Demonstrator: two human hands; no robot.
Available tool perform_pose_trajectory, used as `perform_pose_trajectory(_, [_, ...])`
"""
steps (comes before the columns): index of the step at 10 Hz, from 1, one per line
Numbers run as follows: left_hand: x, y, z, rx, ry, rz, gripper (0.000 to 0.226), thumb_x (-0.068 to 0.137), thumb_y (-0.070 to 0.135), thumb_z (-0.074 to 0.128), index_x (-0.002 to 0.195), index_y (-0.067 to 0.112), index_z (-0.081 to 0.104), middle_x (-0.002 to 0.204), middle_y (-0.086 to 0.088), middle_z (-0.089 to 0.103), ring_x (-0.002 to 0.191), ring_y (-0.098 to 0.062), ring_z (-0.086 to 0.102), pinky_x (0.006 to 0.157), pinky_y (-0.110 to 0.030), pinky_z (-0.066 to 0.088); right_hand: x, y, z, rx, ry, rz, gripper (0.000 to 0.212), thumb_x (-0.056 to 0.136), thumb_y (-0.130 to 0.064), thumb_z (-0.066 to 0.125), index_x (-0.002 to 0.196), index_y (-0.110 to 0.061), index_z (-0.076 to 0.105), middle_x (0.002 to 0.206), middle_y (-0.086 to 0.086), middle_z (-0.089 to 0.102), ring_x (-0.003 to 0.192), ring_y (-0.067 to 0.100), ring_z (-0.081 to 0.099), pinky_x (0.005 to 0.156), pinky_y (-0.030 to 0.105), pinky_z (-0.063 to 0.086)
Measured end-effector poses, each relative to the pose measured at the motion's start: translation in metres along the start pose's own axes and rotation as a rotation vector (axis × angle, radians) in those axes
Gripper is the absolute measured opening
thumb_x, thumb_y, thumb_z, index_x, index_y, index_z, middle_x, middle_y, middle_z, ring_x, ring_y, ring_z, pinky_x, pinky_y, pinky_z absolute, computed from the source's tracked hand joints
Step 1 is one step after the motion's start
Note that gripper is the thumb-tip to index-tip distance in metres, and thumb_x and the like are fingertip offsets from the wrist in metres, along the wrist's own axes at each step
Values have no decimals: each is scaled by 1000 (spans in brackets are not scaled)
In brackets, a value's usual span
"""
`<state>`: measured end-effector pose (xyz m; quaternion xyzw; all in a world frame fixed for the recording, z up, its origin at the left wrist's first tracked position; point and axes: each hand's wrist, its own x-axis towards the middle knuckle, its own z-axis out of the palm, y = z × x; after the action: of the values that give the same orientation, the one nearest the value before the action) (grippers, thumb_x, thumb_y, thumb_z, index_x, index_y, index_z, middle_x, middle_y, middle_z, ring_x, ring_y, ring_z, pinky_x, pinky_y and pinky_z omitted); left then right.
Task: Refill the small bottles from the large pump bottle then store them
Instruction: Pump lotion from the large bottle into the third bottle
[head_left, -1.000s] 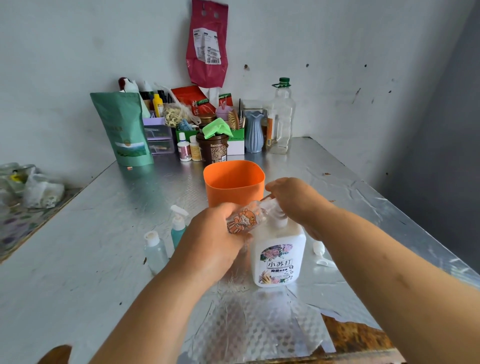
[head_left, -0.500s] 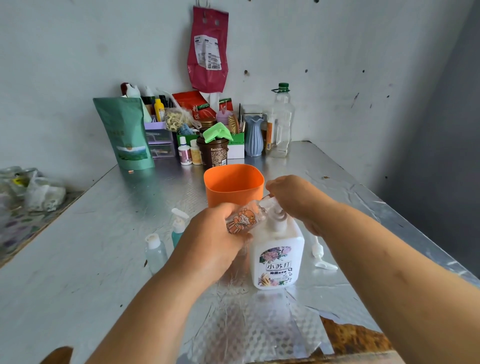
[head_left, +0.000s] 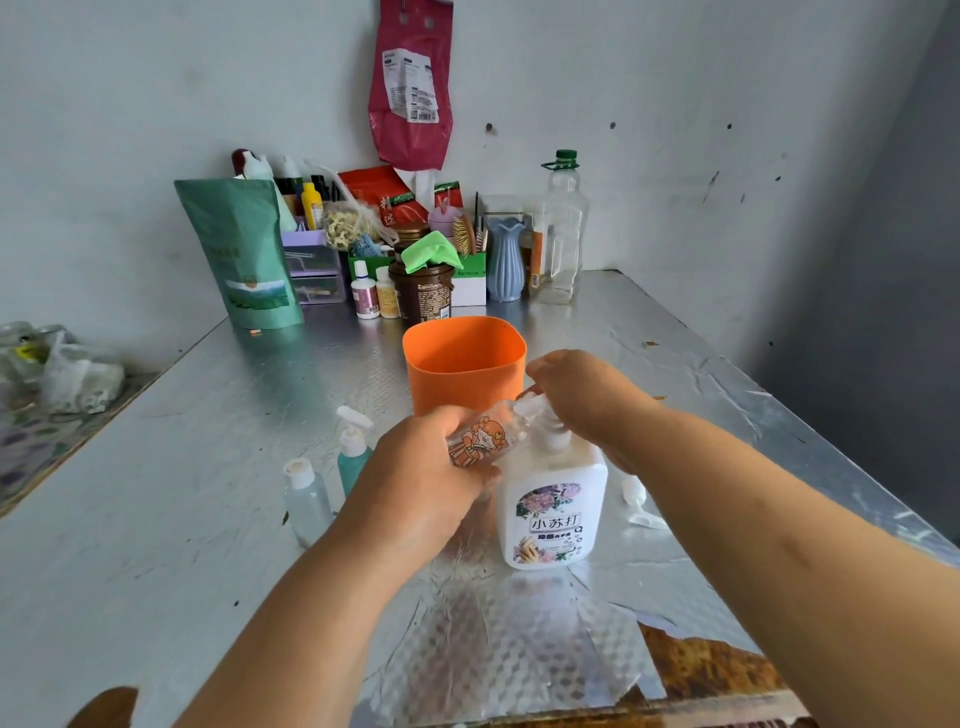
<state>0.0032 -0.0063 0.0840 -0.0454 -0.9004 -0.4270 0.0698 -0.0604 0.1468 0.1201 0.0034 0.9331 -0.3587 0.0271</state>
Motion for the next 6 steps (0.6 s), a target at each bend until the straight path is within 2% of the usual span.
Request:
perform_pose_trajectory(1, [-1, 1, -1, 1, 10, 3, 31, 80, 24, 79, 107, 34, 68, 94, 18, 73, 83, 2, 67, 74, -23, 50, -2, -1, -1, 19, -11, 0, 36, 101, -11, 29, 123, 6, 53, 124, 27, 55, 116, 39, 53, 96, 43, 45])
perform_pose_trajectory(3, [-1, 8, -5, 13, 16, 7, 34, 80, 23, 79, 110, 35, 67, 97, 18, 72, 89, -4, 67, 82, -33, 54, -6, -6, -9, 144, 9, 13, 40, 101, -21, 31, 117, 6, 56, 122, 27, 57, 114, 41, 54, 92, 42, 46])
perform_pose_trajectory(4, [-1, 9, -5, 14, 13, 5, 35, 80, 24, 78, 111, 36, 66, 99, 18, 72, 90, -3, 66, 82, -32, 54, -9, -9, -11, 191, 31, 61, 34, 100, -14, 33, 120, 4, 52, 122, 23, 57, 114, 37, 55, 92, 38, 45])
perform_pose_trajectory(5, [-2, 8, -5, 9, 9, 4, 34, 81, 24, 77, 111, 36, 66, 99, 18, 72, 90, -3, 66, 81, -29, 53, -20, -19, -14, -87, 27, 8, 28, 99, -3, 34, 124, 1, 45, 124, 15, 57, 114, 28, 56, 94, 31, 45])
perform_pose_trajectory(6, [-2, 7, -5, 11, 7, 7, 35, 82, 25, 77, 114, 36, 65, 102, 19, 71, 92, -3, 65, 80, -26, 52, -13, -10, -11, 90, 23, 10, 33, 100, -11, 33, 123, 3, 52, 123, 20, 58, 114, 34, 56, 95, 38, 46])
